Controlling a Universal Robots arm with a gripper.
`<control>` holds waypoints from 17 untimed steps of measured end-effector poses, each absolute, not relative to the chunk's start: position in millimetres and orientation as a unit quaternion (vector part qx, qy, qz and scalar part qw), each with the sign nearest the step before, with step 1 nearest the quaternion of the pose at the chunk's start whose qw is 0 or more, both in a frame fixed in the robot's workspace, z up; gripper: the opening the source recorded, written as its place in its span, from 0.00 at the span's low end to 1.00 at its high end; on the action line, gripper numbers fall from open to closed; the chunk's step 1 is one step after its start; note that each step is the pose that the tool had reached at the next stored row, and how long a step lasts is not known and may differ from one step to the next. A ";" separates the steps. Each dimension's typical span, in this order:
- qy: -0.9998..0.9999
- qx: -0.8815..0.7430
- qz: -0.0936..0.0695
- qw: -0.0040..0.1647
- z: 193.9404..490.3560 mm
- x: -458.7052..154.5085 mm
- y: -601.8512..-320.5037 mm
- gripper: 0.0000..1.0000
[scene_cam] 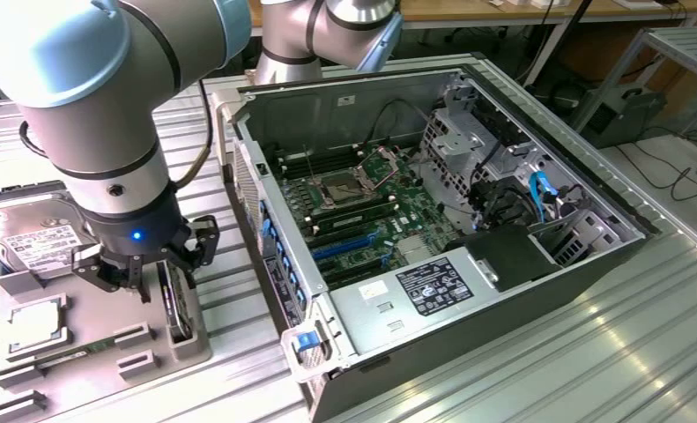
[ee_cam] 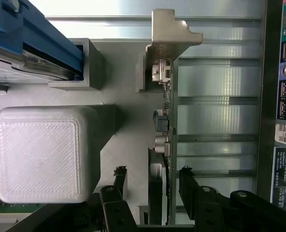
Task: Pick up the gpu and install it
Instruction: 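Pick up the gpu and move the gpu toward the slot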
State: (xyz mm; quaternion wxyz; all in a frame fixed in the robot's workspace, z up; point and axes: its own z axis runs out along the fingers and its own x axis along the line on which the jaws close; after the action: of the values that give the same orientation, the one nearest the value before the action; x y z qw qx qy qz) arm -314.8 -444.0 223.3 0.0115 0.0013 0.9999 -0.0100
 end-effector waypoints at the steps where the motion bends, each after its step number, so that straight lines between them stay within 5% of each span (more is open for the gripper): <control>1: 1.000 0.001 -0.010 0.012 223.3 -314.8 -444.0 0.56; 11: 1.000 0.001 -0.010 0.012 220.9 -312.3 -444.0 0.54; 17: 1.000 0.001 -0.010 0.012 220.4 -312.0 -444.0 0.38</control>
State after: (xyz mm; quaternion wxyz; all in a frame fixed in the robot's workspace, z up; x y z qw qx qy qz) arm -312.0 -444.0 220.4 0.0116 0.0013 0.9999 -0.0103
